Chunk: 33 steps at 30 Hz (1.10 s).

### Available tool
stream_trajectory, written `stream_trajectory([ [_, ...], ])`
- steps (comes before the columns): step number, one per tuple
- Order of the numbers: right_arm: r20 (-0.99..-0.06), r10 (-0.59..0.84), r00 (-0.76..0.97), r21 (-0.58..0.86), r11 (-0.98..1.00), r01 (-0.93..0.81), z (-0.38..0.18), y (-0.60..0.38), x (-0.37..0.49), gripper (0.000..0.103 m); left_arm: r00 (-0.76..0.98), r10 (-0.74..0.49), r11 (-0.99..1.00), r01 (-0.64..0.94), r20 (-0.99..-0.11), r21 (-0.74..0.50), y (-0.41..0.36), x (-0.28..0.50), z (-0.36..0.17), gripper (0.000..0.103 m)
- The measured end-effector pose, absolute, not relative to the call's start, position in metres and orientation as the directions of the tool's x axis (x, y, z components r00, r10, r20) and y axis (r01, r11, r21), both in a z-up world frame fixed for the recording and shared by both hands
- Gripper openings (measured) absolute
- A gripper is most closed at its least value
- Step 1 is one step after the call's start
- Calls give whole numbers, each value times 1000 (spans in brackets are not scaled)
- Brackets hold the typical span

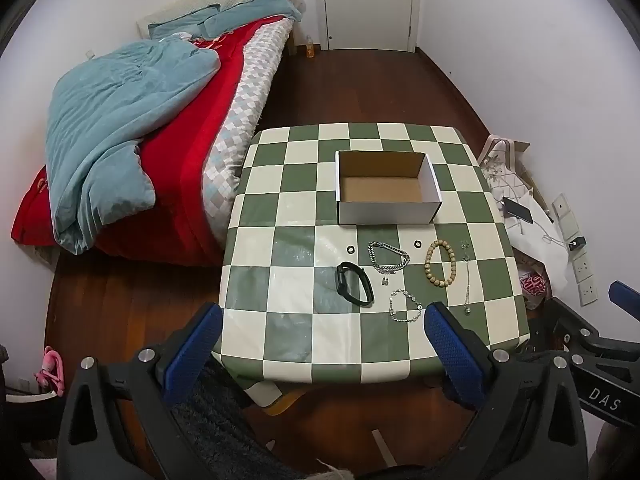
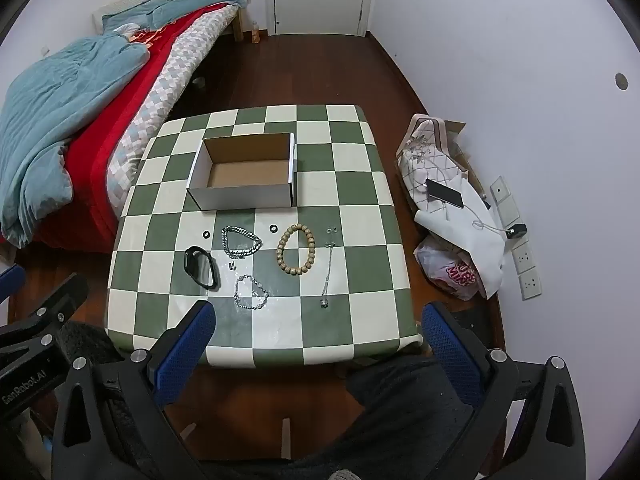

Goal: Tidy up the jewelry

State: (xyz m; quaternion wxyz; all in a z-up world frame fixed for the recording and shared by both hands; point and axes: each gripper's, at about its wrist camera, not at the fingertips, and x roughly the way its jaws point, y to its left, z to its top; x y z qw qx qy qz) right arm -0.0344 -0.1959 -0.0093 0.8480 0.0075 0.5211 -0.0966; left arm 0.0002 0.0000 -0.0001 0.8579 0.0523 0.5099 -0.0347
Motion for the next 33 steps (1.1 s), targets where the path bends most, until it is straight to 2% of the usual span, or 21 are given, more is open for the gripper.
stream_trajectory([
  [33, -887, -165, 431, -99, 980, 171, -8, -196, -34, 103, 483, 0, 992, 111, -876, 61, 1, -2, 1, 103],
])
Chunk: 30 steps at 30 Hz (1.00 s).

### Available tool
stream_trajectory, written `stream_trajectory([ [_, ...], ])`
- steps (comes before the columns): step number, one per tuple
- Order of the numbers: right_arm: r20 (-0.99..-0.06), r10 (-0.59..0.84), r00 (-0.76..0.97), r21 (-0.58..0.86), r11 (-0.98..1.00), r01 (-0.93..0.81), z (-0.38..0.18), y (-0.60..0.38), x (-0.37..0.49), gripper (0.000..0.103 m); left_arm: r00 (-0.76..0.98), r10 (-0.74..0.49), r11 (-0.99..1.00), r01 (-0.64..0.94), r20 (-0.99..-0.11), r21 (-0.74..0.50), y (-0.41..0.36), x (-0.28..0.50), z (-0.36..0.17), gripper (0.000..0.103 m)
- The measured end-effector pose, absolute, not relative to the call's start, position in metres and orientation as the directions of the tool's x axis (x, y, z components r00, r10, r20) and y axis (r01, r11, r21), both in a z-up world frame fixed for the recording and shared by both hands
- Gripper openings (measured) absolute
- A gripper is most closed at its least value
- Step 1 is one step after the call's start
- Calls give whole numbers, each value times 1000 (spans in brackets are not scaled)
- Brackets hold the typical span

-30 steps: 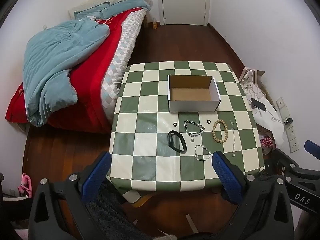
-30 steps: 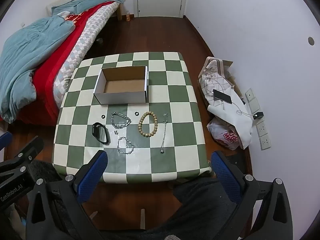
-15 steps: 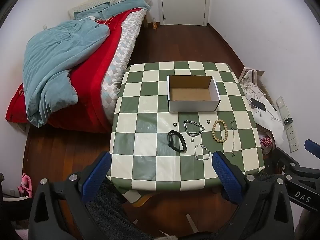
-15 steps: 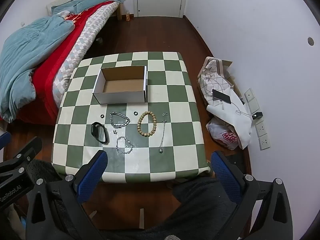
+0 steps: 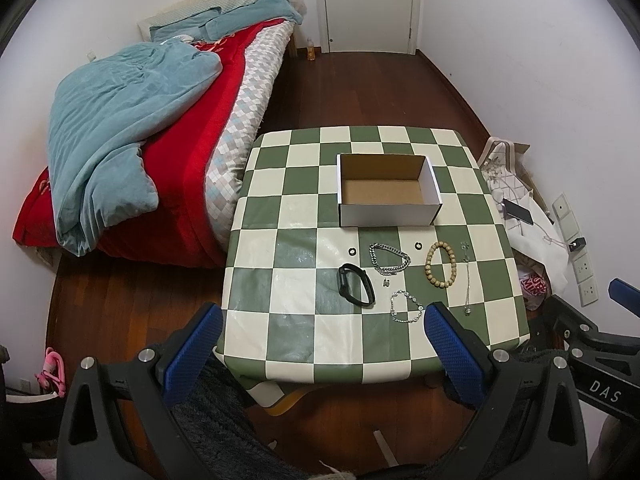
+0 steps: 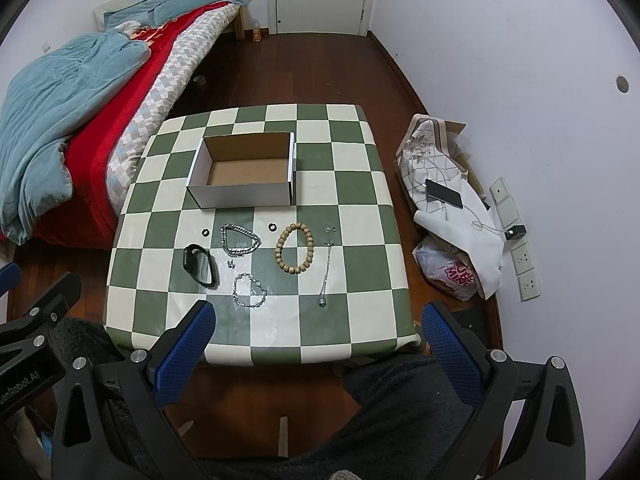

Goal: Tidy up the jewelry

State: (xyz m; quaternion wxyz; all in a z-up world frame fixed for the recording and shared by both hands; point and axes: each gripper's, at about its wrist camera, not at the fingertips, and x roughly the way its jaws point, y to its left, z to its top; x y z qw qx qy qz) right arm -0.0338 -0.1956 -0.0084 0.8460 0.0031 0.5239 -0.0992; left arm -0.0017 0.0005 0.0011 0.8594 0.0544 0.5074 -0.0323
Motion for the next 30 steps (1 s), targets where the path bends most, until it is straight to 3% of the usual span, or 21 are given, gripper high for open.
stream_trajectory([
  [30, -881, -169, 442, -104, 980, 169, 12, -199, -30, 103, 494, -15, 991, 122, -870, 52, -4, -2, 14, 103],
])
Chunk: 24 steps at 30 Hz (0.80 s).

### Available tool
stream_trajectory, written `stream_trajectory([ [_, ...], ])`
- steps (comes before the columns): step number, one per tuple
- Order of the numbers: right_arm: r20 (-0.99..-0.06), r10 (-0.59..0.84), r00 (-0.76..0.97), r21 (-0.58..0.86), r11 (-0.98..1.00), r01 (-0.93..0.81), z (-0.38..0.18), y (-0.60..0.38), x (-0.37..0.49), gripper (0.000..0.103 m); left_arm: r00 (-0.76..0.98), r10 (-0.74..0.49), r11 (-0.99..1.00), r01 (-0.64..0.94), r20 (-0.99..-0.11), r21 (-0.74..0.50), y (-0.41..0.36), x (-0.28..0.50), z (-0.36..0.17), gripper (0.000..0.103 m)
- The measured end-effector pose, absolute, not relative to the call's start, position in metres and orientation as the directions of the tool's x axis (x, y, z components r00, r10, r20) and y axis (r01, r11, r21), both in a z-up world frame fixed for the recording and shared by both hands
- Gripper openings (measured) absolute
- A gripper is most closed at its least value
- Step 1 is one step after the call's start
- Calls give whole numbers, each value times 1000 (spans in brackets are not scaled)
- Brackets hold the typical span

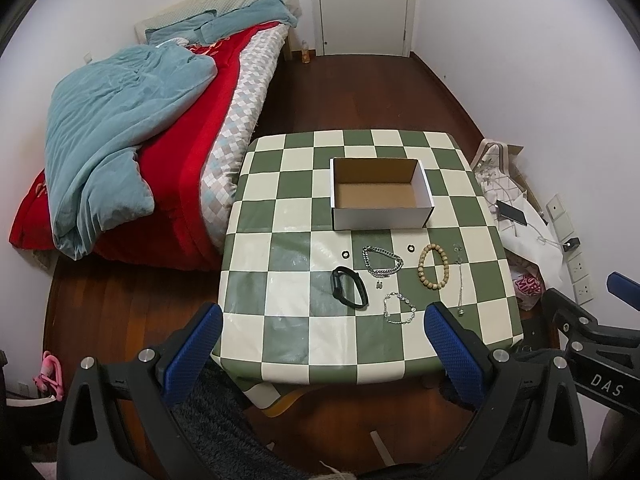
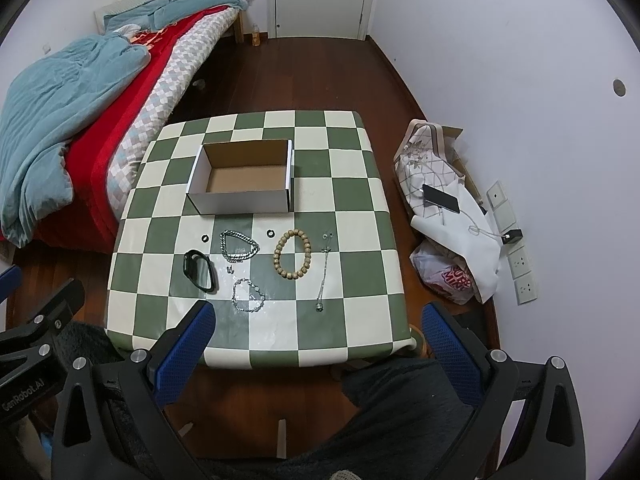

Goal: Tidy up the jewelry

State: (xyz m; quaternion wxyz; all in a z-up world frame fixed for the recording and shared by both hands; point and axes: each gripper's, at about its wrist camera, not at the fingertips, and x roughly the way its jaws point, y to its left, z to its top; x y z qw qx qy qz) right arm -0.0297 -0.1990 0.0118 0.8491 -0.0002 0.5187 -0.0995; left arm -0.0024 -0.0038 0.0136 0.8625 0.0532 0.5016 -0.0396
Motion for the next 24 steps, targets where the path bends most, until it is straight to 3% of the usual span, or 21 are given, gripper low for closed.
stream_trajectory([
  [24, -878, -170, 448, -106, 981, 165, 16, -195, -31, 103, 496, -18, 992, 119, -868, 48, -2, -1, 18, 103],
])
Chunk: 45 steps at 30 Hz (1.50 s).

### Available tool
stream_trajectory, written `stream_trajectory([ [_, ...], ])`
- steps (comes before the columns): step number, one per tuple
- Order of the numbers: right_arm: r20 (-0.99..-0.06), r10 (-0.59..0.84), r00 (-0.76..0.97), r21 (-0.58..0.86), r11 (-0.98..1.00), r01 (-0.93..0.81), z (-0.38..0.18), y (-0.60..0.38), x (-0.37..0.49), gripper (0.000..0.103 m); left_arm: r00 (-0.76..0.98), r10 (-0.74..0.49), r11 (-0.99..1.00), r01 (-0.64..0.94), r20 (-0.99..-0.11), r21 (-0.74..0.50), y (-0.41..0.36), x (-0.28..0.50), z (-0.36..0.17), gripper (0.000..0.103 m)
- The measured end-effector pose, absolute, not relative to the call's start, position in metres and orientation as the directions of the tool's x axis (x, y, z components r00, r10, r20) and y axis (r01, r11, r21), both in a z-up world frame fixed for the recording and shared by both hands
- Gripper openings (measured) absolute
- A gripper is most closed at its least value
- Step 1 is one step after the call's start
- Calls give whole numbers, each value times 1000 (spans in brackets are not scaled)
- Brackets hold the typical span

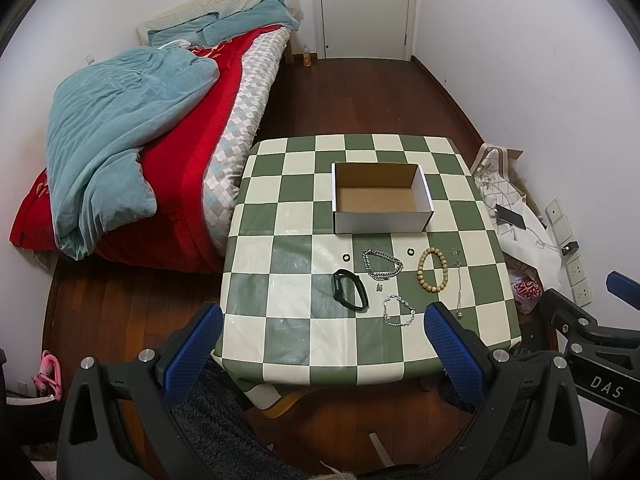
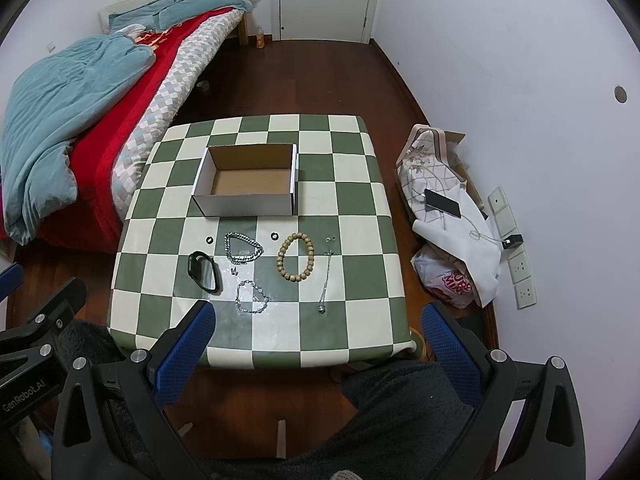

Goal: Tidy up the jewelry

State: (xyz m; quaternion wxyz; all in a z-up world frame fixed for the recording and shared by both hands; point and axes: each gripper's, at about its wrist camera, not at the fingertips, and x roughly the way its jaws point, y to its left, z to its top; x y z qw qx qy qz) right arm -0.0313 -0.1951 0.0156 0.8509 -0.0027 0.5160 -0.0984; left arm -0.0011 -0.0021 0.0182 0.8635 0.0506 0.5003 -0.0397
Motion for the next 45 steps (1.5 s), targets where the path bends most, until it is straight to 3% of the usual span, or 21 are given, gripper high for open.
stream_trajectory([
  [11, -878, -166, 449, -102, 981, 164, 19, -192, -31, 103, 497, -11, 992, 112, -868, 51, -1, -2, 22, 103],
  [15, -876, -165, 454, -96, 980, 172, 18, -190, -28, 103, 513, 42, 993, 72, -857, 92, 2, 9, 14, 103],
  [21, -887, -192, 420, -93, 965, 244, -15, -222, -5, 103, 516, 167, 976, 35, -840, 215, -3, 40, -29, 103],
  [26, -919, -195, 343, -94, 953, 289, -70, -254, 23, 103, 456, 197, 964, 70, -868, 255, -27, 59, -78, 103],
  [28, -933, -198, 300, -104, 948, 302, -96, -263, 31, 98, 430, 192, 962, 95, -882, 256, -38, 61, -98, 103],
  [30, -948, -187, 258, -101, 944, 315, -125, -274, 37, 86, 403, 191, 957, 128, -895, 261, -52, 63, -120, 103],
  [32, -961, -164, 223, -83, 940, 331, -152, -285, 41, 80, 379, 194, 952, 149, -905, 267, -64, 64, -141, 103],
  [38, -983, -100, 155, -51, 954, 295, -222, -282, 45, 69, 322, 257, 926, 188, -911, 328, -81, 62, -193, 103],
  [45, -984, -82, 157, -45, 972, 229, -266, -261, 43, 36, 299, 257, 924, 202, -919, 325, -86, 54, -214, 102],
])
